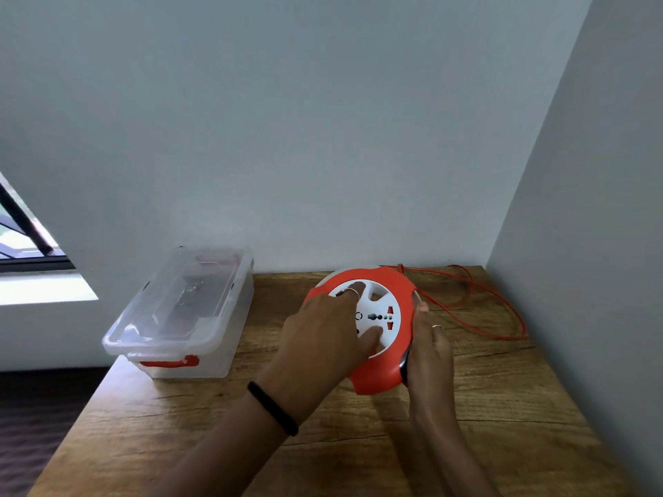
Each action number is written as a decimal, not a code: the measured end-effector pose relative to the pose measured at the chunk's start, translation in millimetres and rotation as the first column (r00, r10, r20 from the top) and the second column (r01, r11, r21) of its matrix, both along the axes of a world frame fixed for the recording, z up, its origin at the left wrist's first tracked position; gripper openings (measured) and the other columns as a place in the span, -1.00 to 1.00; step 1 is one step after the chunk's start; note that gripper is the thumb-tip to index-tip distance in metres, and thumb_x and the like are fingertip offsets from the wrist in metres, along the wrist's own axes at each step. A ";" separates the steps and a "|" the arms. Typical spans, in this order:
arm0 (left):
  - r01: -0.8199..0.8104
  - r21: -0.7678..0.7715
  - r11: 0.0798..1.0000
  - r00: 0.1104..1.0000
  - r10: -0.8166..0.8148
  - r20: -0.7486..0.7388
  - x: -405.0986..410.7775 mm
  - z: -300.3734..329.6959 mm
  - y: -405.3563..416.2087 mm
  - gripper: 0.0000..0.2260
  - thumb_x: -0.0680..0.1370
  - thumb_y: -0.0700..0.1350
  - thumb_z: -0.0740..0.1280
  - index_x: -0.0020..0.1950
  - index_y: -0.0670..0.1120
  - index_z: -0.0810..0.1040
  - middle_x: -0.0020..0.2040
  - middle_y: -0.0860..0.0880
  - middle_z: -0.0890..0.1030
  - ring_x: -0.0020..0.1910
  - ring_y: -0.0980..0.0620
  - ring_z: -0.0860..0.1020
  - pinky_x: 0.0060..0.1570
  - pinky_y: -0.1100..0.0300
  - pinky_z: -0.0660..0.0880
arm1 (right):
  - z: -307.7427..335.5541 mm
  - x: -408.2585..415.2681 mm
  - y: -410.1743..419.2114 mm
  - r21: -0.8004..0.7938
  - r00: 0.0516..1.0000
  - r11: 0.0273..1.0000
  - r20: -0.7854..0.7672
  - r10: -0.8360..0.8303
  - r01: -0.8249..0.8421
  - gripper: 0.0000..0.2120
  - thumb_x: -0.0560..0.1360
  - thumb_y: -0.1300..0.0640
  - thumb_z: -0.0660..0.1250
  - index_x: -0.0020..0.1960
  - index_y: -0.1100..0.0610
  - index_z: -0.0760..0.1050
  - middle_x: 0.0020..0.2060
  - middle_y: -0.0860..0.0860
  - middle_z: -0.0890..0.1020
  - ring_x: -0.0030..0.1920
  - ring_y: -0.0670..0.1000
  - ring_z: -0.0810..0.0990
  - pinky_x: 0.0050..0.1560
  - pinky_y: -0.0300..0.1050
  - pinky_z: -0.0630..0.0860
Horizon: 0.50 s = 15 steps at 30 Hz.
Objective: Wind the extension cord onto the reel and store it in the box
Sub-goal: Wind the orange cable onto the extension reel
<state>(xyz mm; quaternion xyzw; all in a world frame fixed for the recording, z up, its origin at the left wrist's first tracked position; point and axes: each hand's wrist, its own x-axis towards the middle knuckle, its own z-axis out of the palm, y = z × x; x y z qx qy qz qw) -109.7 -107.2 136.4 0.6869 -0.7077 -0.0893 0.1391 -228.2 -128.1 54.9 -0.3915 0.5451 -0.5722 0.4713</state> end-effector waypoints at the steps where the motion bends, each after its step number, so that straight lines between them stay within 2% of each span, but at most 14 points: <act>1: -0.002 0.022 1.000 0.999 0.003 -0.040 -1.3 -0.2 -0.3 -0.44 0.54 0.16 0.25 0.51 0.12 0.18 0.41 0.05 0.42 0.32 0.02 0.41 0.18 0.12 0.42 | -0.4 -0.4 0.2 -0.001 1.000 1.000 0.008 0.000 0.000 -0.35 0.42 -0.36 0.13 -0.13 0.27 0.49 -0.31 0.19 0.59 -0.28 0.11 0.58 -0.14 0.07 0.56; 4: 0.019 0.101 0.995 0.982 0.001 -0.189 -5.5 -3.9 -2.2 -0.43 0.54 0.08 0.27 0.52 0.16 0.14 0.47 0.03 0.34 0.37 -0.01 0.38 0.21 0.12 0.41 | -1.3 -2.1 0.0 -0.012 1.000 1.000 0.023 0.000 0.000 -0.46 0.51 -0.29 0.13 -0.23 0.18 0.50 -0.38 0.07 0.58 -0.33 0.03 0.56 -0.20 -0.03 0.51; 7: 0.066 0.136 0.989 0.962 -0.027 -0.272 -6.5 -9.2 -4.0 -0.45 0.56 0.03 0.25 0.50 0.23 0.13 0.51 0.04 0.28 0.45 -0.04 0.29 0.34 0.01 0.35 | 0.3 -3.2 -0.2 -0.015 1.000 1.000 0.023 -0.003 0.004 -0.48 0.52 -0.26 0.14 -0.20 0.19 0.52 -0.35 0.09 0.62 -0.30 0.06 0.59 -0.19 -0.02 0.53; 9: 0.084 0.154 0.984 0.966 -0.043 -0.255 -4.7 -10.0 -6.3 -0.45 0.57 0.03 0.25 0.51 0.24 0.11 0.51 0.05 0.27 0.47 -0.04 0.27 0.36 0.00 0.32 | 1.3 -3.9 0.9 -0.025 1.000 1.000 0.017 -0.004 0.004 -0.39 0.46 -0.31 0.15 -0.15 0.30 0.47 -0.35 0.11 0.57 -0.31 0.07 0.55 -0.21 -0.02 0.49; 12: 0.077 0.166 0.983 0.981 -0.045 -0.188 -1.7 -10.2 -11.2 -0.40 0.54 0.03 0.30 0.52 0.22 0.11 0.49 0.05 0.31 0.44 -0.02 0.31 0.30 0.12 0.36 | 4.4 -3.3 3.6 -0.055 1.000 0.998 -0.001 0.020 -0.020 -0.29 0.42 -0.37 0.17 -0.12 0.36 0.41 -0.36 0.14 0.52 -0.34 0.05 0.51 -0.26 -0.04 0.46; 15: 0.051 0.163 0.985 0.997 -0.039 -0.072 -1.5 -13.3 -11.9 -0.37 0.53 0.03 0.32 0.53 0.16 0.11 0.47 -0.01 0.36 0.40 -0.05 0.38 0.26 0.09 0.42 | 5.2 -2.6 5.4 -0.079 0.998 0.996 -0.045 0.044 -0.048 -0.40 0.49 -0.29 0.18 -0.25 0.30 0.37 -0.44 0.09 0.43 -0.42 0.00 0.42 -0.35 -0.09 0.39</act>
